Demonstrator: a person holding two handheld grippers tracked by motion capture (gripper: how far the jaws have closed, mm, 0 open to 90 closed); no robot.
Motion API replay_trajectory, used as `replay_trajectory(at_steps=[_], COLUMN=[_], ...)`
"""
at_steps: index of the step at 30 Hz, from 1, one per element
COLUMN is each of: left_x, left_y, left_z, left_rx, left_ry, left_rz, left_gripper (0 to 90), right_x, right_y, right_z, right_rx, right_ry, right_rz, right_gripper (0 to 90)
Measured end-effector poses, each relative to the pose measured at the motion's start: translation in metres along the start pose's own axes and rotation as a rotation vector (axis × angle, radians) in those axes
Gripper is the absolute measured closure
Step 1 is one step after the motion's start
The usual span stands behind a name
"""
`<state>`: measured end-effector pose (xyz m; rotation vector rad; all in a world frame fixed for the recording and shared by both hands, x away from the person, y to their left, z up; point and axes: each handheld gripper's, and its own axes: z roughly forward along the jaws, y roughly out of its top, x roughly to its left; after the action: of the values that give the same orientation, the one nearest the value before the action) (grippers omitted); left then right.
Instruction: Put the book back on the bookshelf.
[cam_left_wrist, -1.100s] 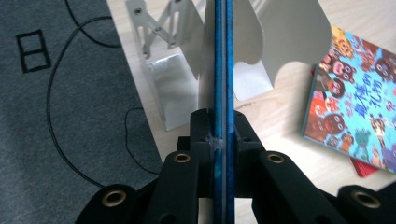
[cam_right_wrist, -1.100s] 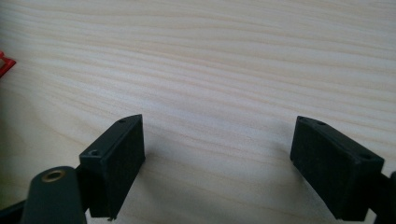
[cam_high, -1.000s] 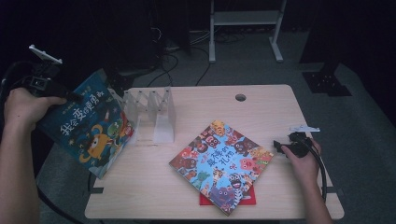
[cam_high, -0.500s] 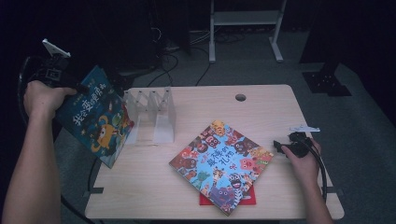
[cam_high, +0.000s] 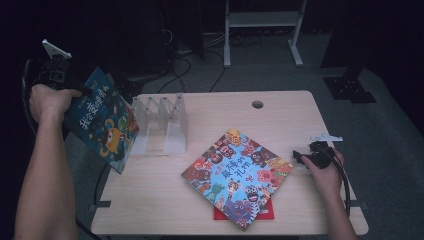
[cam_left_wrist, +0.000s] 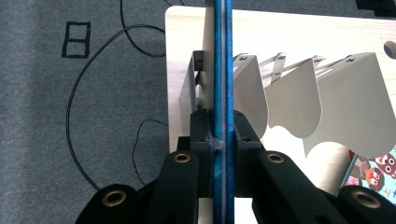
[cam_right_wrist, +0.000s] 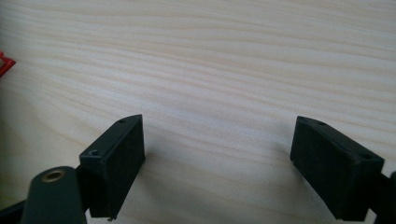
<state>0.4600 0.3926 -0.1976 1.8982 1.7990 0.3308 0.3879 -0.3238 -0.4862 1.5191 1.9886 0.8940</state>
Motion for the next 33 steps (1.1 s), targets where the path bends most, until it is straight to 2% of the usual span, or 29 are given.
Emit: replay_trajectory(at_steps=[4, 6, 12, 18, 27, 31, 33], left_x=[-0.001, 0.0, -0.002, -0.003, -0.005, -0.012, -0.016], left_y=[0.0, -0.001, -0.002, -0.002, -0.002, -0.003, -0.004], left_z=[0.001, 0.001, -0.001, -0.012, -0.037, -0.046, -0.05], left_rx=[-0.008, -0.007, -0.013, -0.067, -0.143, -0.167, -0.182], left_ry=[0.024, 0.019, 0.016, 0.022, 0.003, -0.013, -0.036], left_rz=[0.015, 0.02, 0.045, 0.073, 0.112, 0.145, 0.161], left_gripper=[80.9, 80.5, 67.8, 60.7, 62.5, 71.1, 77.1], right_x=[0.0, 0.0, 0.0, 0.0, 0.0, 0.0, 0.0], right_y=[0.0, 0.0, 0.0, 0.0, 0.0, 0.0, 0.0], right_z=[0.0, 0.0, 0.0, 0.0, 0.0, 0.0, 0.0], right_rx=[0.002, 0.001, 0.0, 0.002, 0.002, 0.001, 0.001], right_ry=[0.0, 0.0, 0.0, 0.0, 0.0, 0.0, 0.0], right_rz=[0.0, -0.001, -0.001, 0.004, 0.003, 0.002, 0.003], right_gripper=[16.7, 16.7, 16.7, 16.7, 16.7, 16.7, 16.7])
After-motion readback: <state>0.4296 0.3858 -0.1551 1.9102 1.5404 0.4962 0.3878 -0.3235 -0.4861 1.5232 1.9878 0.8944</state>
